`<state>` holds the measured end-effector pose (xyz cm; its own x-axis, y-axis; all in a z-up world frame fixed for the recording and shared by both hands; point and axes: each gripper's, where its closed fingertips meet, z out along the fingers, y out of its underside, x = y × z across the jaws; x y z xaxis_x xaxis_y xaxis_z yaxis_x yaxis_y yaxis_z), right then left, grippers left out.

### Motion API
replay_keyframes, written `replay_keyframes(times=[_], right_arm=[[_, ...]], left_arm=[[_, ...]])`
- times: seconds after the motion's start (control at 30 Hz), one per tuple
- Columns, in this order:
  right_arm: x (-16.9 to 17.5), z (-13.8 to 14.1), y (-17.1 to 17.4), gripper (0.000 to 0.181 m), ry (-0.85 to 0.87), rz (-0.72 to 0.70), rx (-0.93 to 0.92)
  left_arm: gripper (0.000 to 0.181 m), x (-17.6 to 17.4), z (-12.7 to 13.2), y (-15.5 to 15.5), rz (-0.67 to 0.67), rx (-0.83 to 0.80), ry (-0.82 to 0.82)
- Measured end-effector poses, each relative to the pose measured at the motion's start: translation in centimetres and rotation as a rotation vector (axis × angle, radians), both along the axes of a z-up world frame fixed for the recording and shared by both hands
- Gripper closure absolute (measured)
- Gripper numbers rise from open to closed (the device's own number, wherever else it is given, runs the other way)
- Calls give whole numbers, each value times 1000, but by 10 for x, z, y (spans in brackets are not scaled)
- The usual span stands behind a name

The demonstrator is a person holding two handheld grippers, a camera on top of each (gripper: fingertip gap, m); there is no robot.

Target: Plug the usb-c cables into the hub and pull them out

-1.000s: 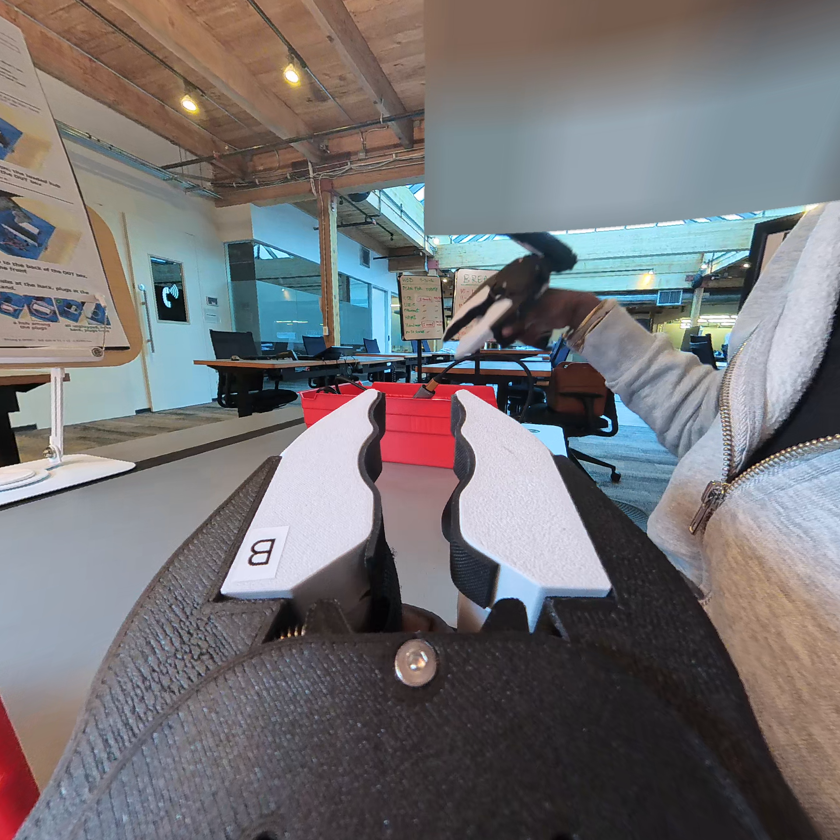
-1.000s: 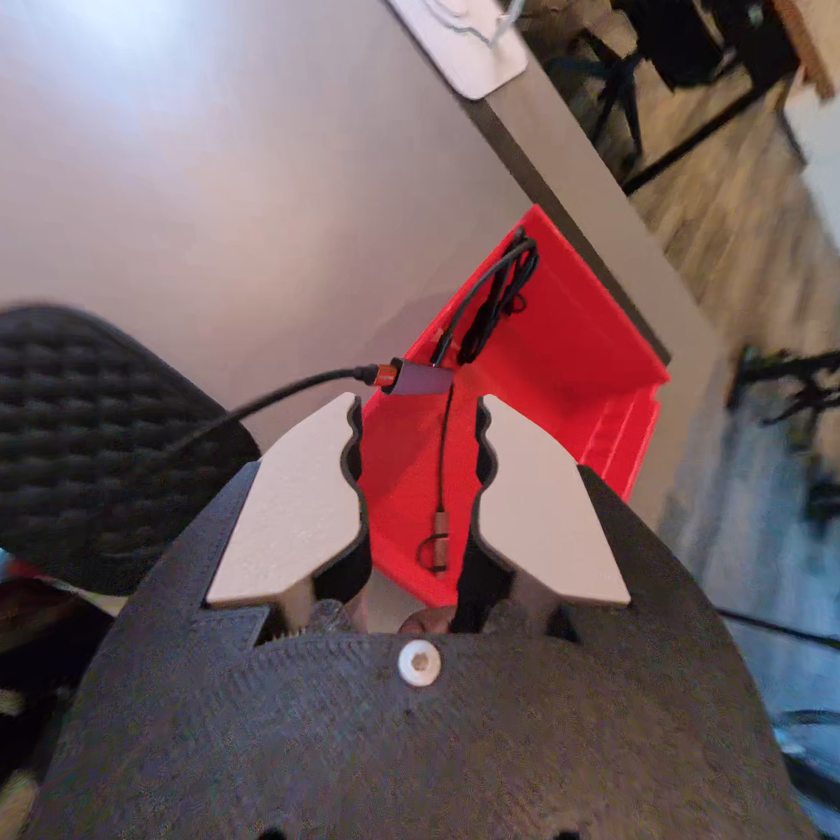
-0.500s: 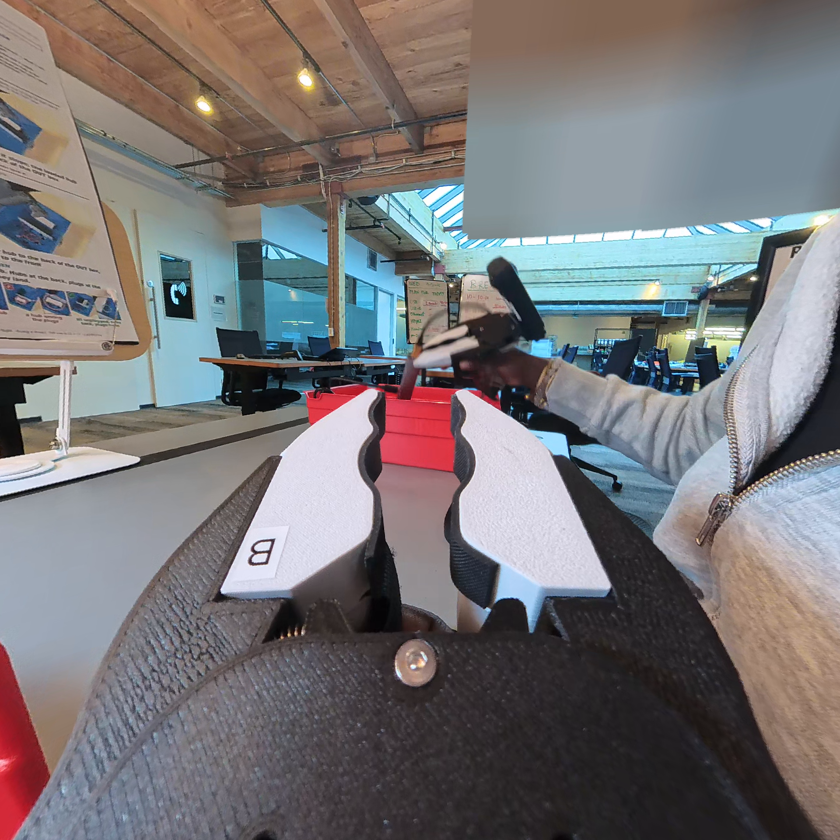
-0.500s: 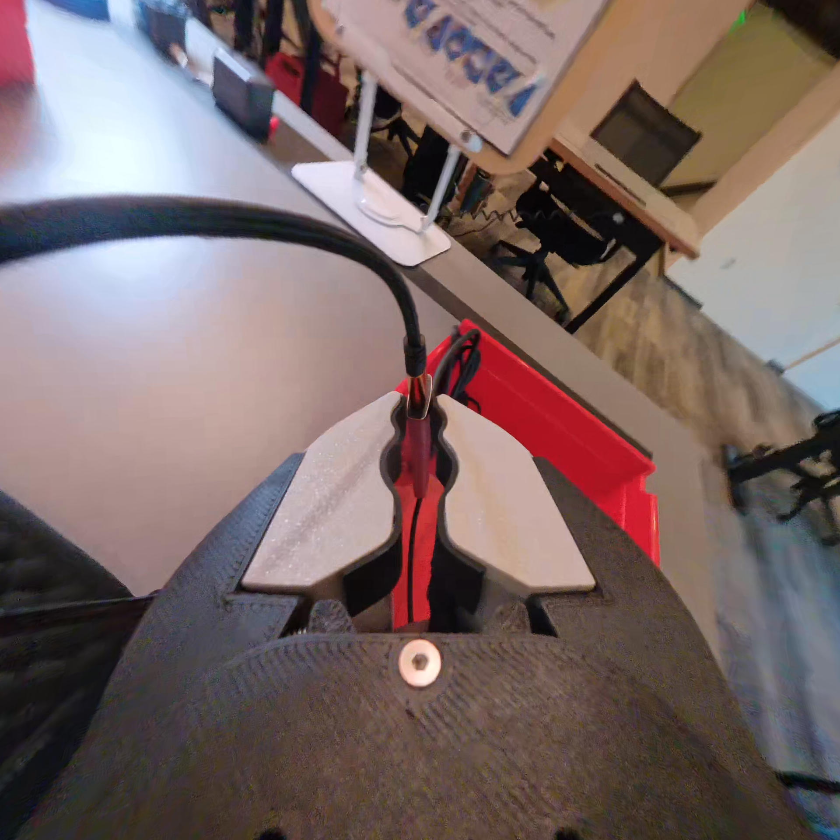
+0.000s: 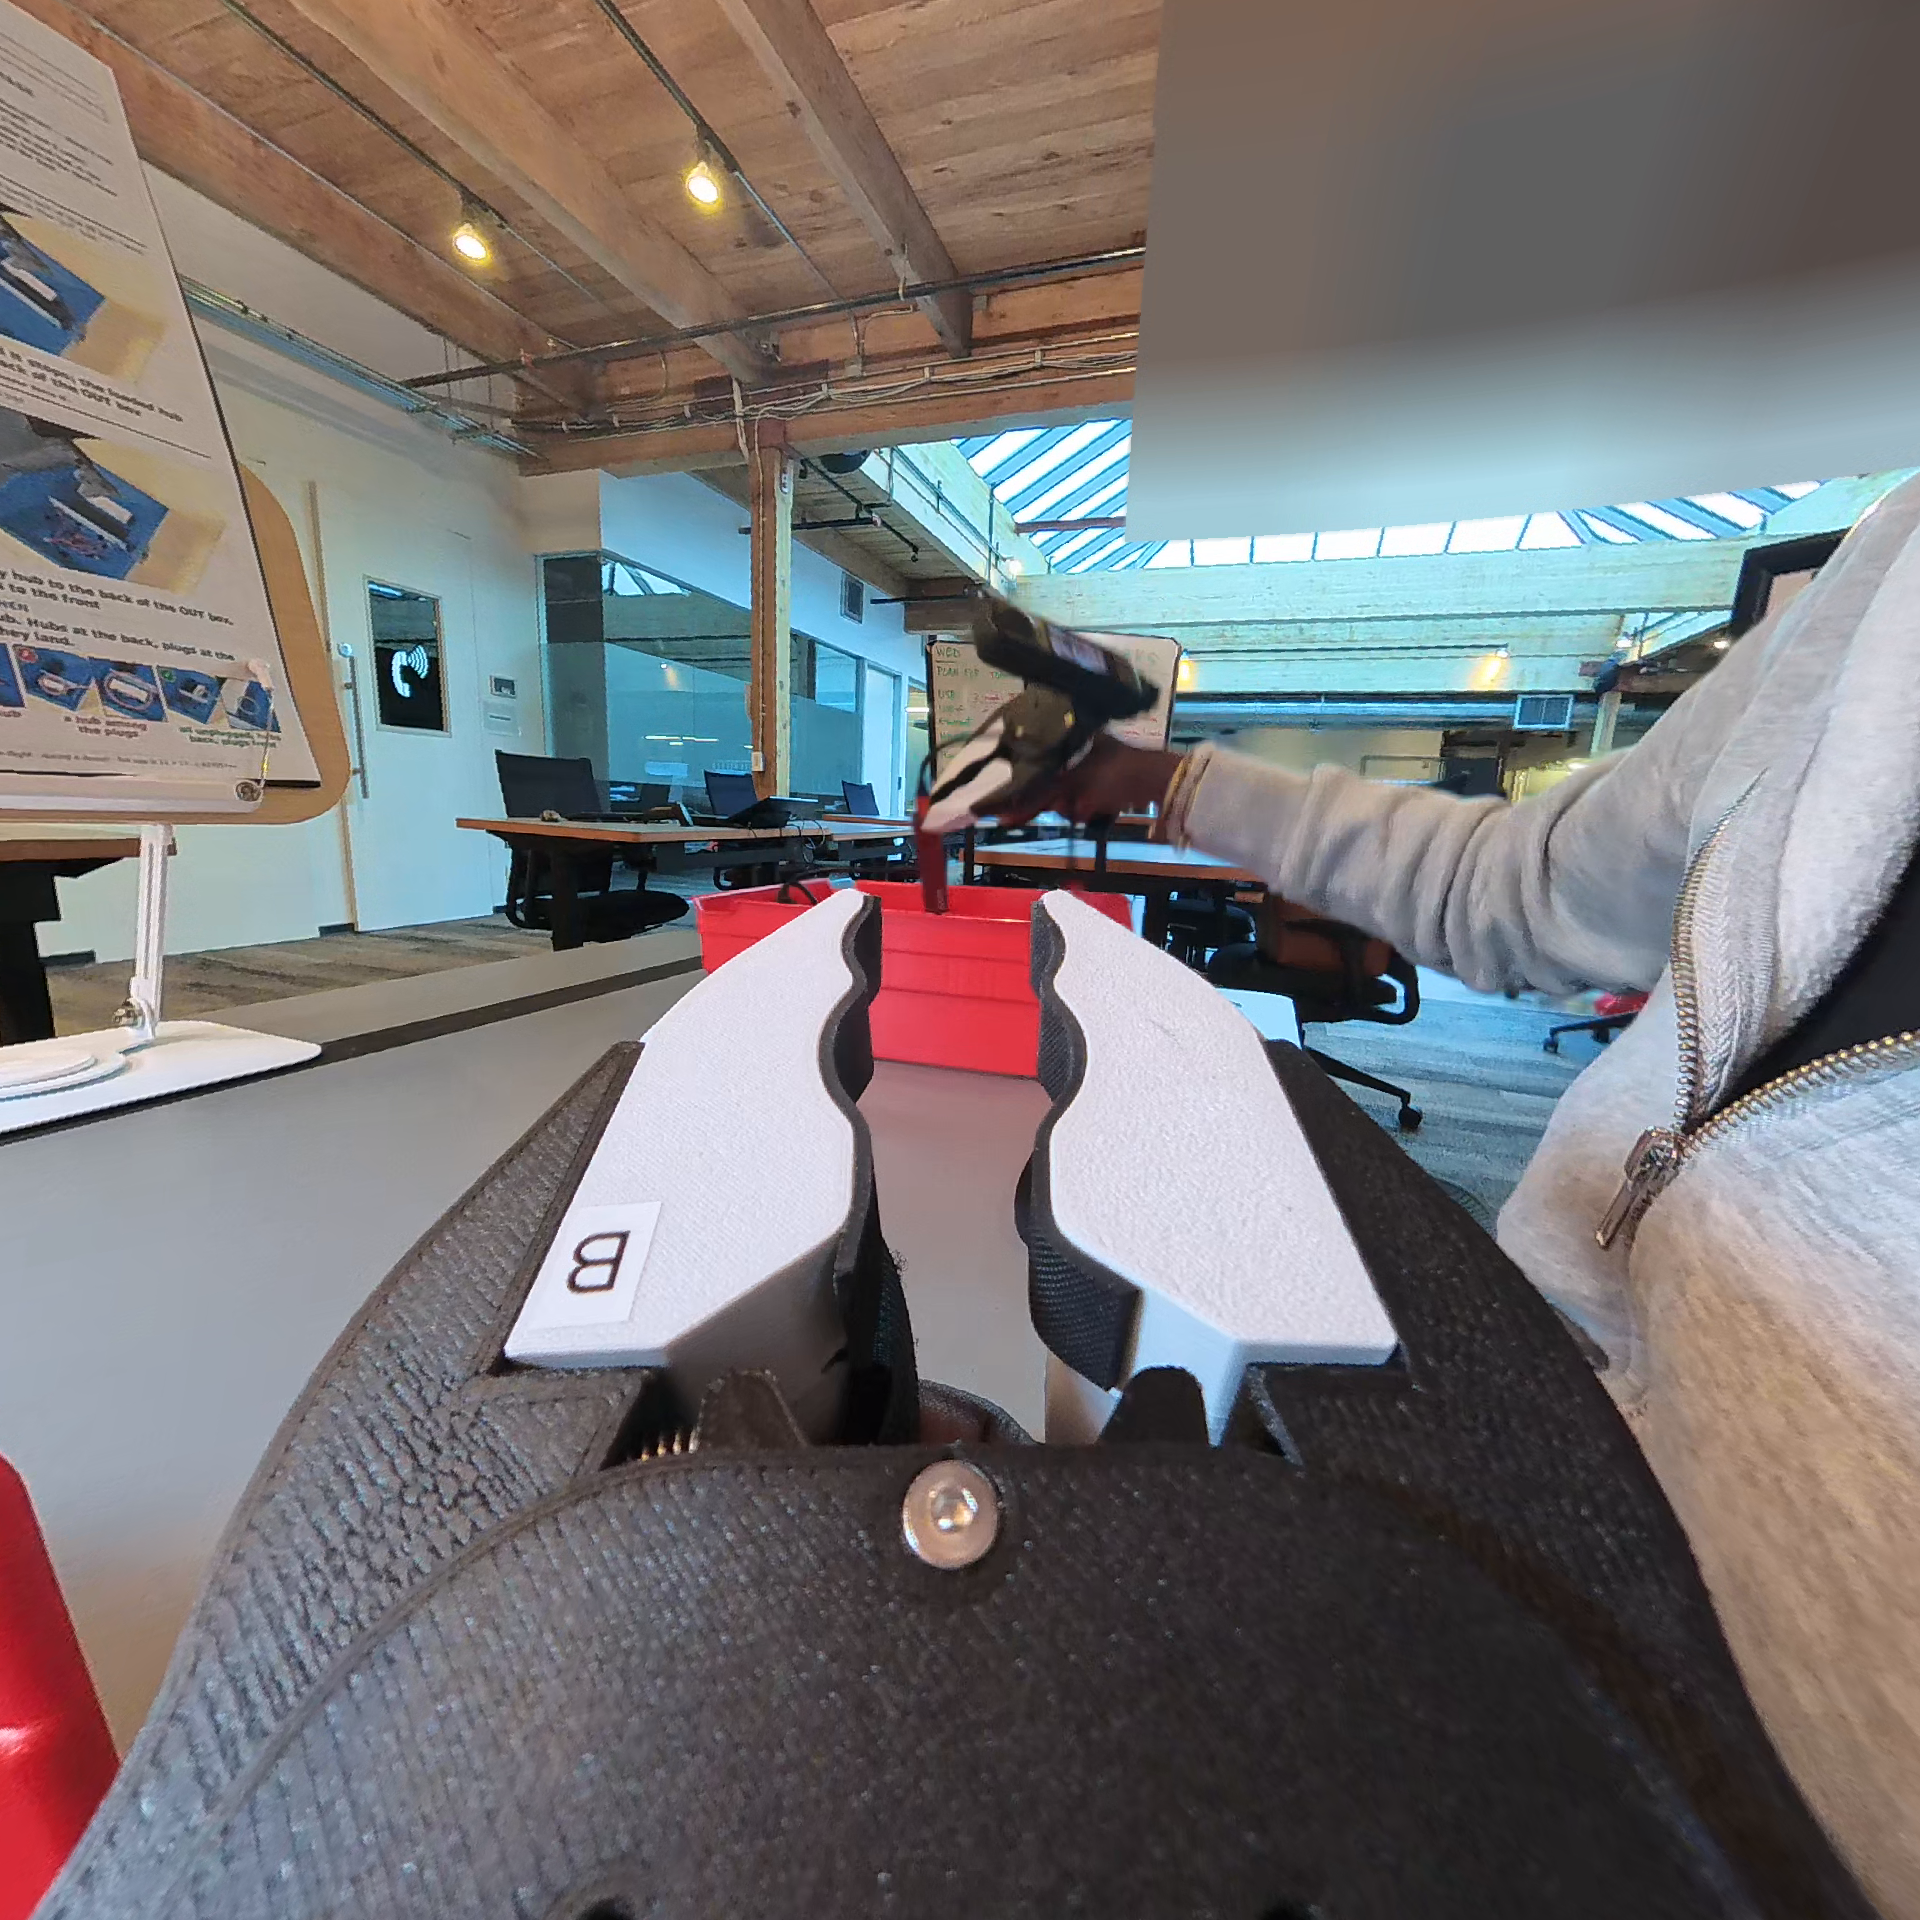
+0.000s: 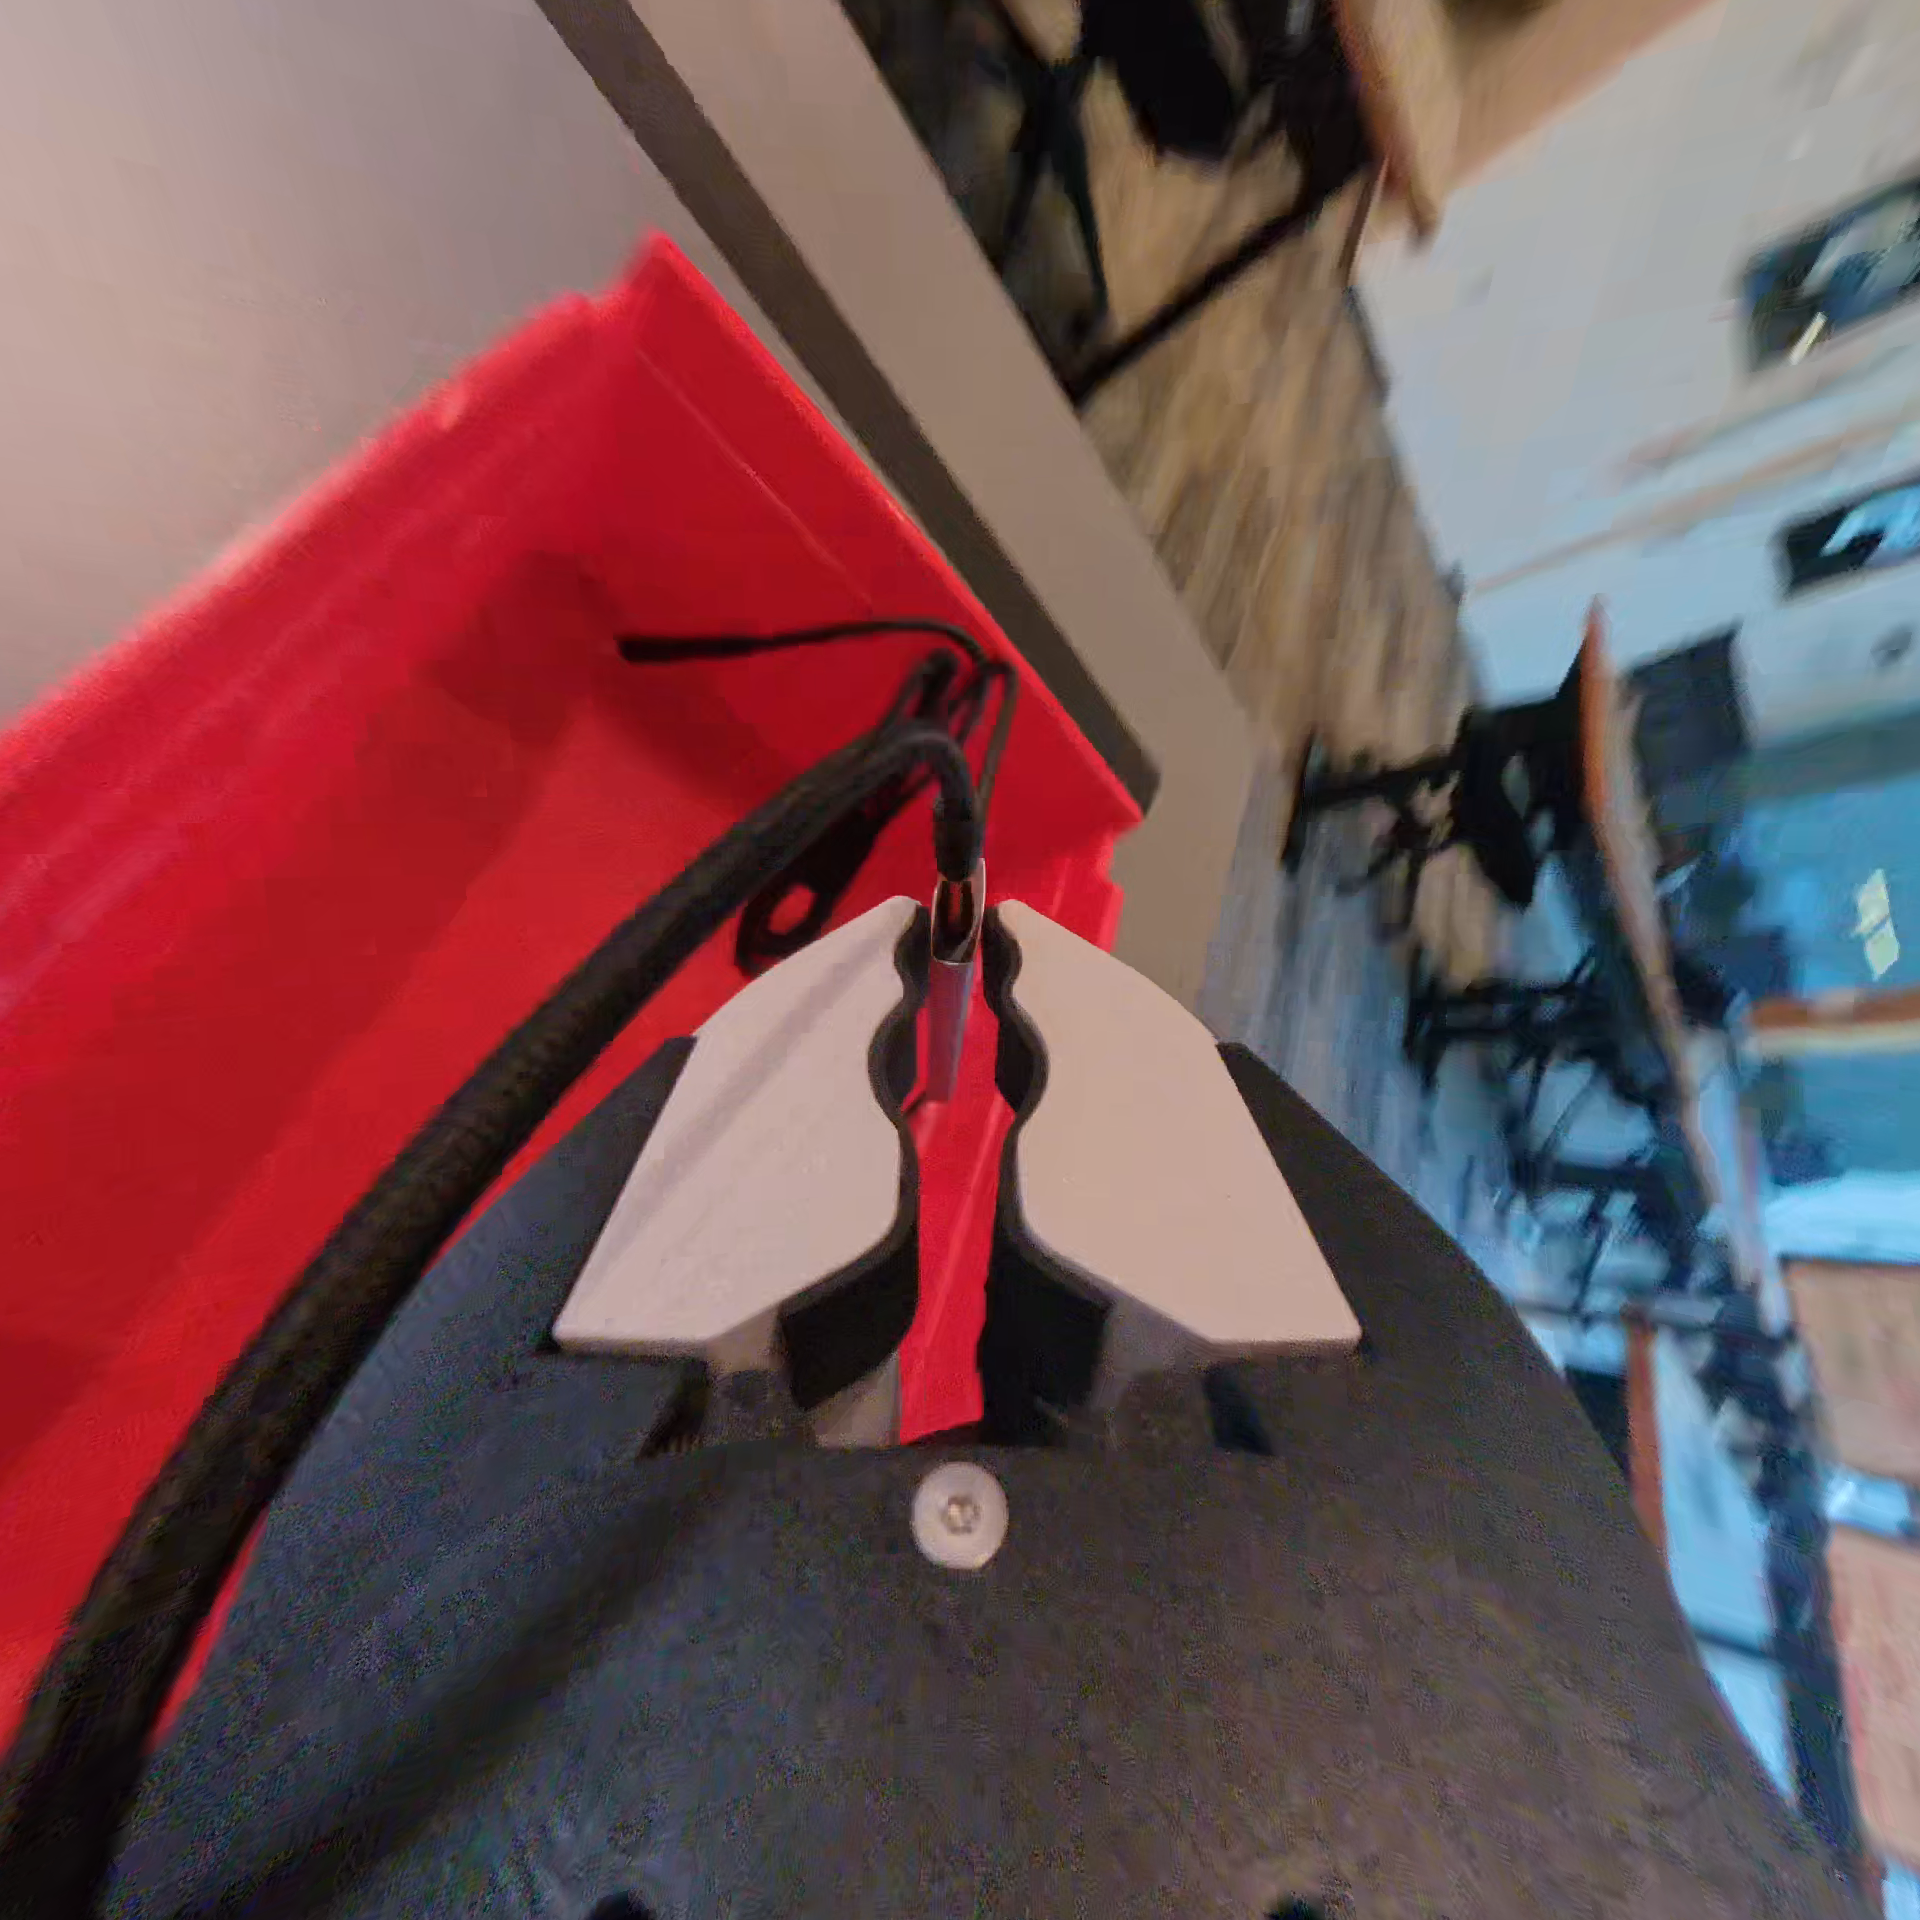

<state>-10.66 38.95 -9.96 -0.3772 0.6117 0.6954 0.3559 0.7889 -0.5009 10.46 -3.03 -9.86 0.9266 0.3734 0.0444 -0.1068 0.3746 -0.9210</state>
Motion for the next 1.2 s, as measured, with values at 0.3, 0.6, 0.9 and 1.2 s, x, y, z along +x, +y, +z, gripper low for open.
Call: replay_keyframes(times=[0.3,0.6,0.9,1.2], right_arm=[[3,-84,-40,167,93,368,228],[36,-74,-19,123,-439,287,-66],[109,-6,-66,148,-570,238,-670],[110,-44,-68,178,-553,243,-828]], left_arm=[[154,-1,0,0,0,0,-8],[154,-1,-1,0,-2,2,-12],[154,-1,-1,0,-2,2,-11],[154,0,-1,1,5,-9,-4]])
